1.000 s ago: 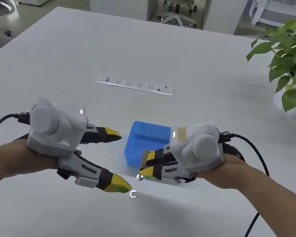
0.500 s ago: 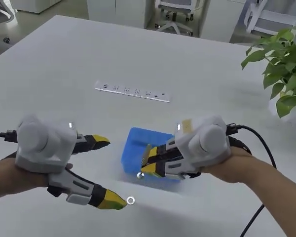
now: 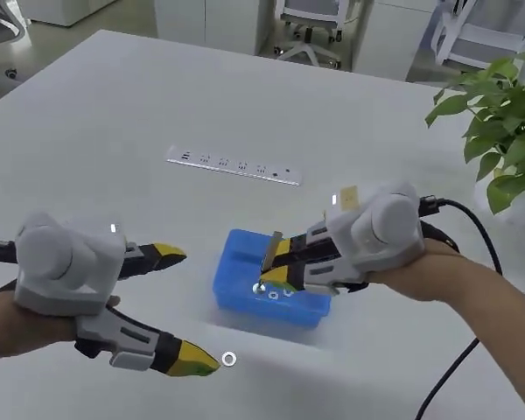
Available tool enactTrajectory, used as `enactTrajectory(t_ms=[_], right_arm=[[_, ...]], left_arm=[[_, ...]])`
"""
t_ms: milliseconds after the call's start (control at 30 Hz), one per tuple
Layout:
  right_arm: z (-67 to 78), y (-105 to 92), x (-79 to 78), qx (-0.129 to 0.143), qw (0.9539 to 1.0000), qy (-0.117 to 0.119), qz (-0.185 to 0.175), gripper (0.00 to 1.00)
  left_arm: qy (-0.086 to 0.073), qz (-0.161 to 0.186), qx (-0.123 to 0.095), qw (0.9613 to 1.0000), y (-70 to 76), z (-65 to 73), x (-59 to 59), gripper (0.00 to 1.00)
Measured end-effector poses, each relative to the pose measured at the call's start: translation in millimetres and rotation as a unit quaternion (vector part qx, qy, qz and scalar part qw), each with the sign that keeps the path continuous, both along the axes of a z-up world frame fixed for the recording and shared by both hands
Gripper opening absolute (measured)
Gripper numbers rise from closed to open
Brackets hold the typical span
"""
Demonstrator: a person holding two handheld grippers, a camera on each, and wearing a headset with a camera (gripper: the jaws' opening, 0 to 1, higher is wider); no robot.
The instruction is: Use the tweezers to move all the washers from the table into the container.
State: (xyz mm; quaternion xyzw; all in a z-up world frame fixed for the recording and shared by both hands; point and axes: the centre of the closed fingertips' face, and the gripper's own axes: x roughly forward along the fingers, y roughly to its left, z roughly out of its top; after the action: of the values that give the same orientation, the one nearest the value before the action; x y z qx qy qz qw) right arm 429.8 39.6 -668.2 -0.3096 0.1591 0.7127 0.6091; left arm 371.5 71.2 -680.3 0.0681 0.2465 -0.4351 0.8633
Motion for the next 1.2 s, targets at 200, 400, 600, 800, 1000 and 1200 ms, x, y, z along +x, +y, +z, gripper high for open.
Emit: enactTrajectory(t_ms=[200, 400, 600, 800, 1000, 1200], right_arm=[[-1.7, -2.8, 15.5, 0.000, 0.9999, -0.005, -0.009, 0.09], [-8.6, -4.9, 28.3, -0.006, 0.9998, -0.009, -0.014, 0.09], [-20.3, -6.1, 41.6, -0.009, 0.9997, -0.013, -0.019, 0.09], [-38.8, -9.8, 49.1, -0.023, 0.9995, -0.015, -0.017, 0.09], [-51.8, -11.7, 57.2, -0.026, 0.9993, -0.012, -0.023, 0.09], [-61.3, -11.8, 65.0, -0.021, 0.9993, -0.007, -0.031, 0.09]], left_arm=[[-0.004, 0.008, -0.003, 1.0000, 3.9, 1.9, 1.6, 0.99], [-0.002, 0.013, -0.005, 0.9999, 8.2, 2.6, 0.7, 0.99], [-0.004, 0.022, -0.005, 0.9997, 13.9, 2.8, 0.6, 0.99], [-0.004, 0.026, -0.007, 0.9996, 16.5, 2.3, -0.5, 0.99], [-0.005, 0.031, -0.012, 0.9994, 17.5, 4.1, 0.2, 0.99], [-0.009, 0.031, -0.015, 0.9994, 17.0, 6.2, 1.9, 0.99]])
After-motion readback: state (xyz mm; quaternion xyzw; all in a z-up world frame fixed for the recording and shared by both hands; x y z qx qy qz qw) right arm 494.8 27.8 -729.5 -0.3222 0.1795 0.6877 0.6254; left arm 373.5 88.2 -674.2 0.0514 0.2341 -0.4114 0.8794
